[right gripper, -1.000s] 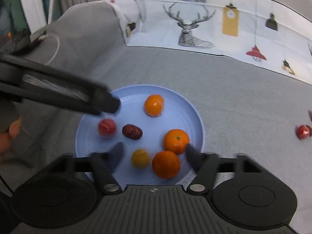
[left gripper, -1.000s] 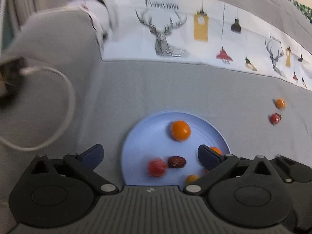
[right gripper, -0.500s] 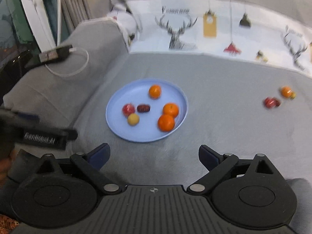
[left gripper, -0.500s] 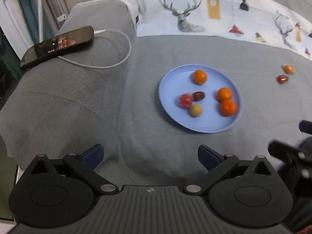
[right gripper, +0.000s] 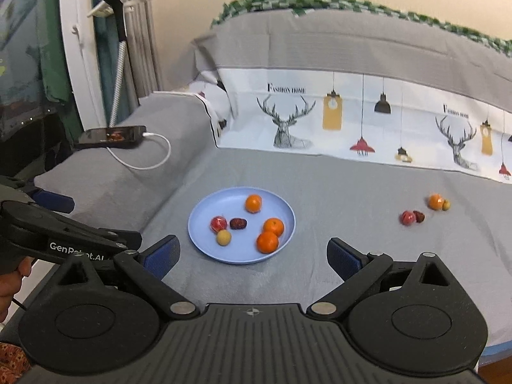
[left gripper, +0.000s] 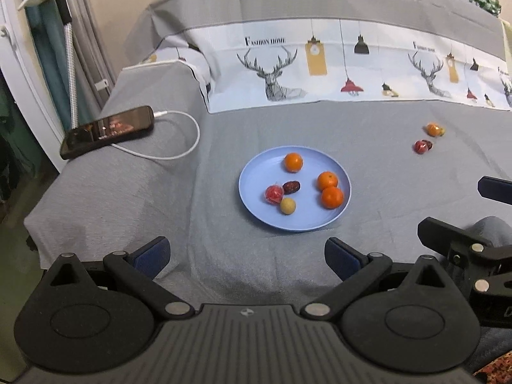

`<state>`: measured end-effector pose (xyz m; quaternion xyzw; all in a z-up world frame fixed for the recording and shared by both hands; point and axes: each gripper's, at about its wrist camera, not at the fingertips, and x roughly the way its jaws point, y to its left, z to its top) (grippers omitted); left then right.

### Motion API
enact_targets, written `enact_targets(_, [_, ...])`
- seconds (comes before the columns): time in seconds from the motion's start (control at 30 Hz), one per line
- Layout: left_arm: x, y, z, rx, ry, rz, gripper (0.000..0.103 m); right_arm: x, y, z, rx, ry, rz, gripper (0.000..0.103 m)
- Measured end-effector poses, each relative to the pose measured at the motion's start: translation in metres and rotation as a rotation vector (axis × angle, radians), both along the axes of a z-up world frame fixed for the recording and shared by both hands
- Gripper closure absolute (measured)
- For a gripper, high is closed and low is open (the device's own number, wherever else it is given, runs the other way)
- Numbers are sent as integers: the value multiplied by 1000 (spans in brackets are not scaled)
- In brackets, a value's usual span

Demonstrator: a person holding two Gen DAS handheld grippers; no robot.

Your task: Organize fruits

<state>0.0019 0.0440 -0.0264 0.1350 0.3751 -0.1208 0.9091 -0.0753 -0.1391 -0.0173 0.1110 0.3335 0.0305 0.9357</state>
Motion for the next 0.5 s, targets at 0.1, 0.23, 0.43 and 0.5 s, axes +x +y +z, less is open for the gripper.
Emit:
enact_targets(0.1, [-7,2,5,-4,-16,2,0,-8,-1,5,4,-19,-6,5])
enact_targets(0.23, [-17,3,13,-6,-39,0,0,-17,0,12,4,-50,-1,5])
enact_targets(0.43, [-28,0,19,-7,-63,-21,0,-27,-1,19,0,-84,-1,4])
enact_targets(0.5, [-30,-1,21,-11,-67,-26,0,-29,-2,20,3,-88,-5,4])
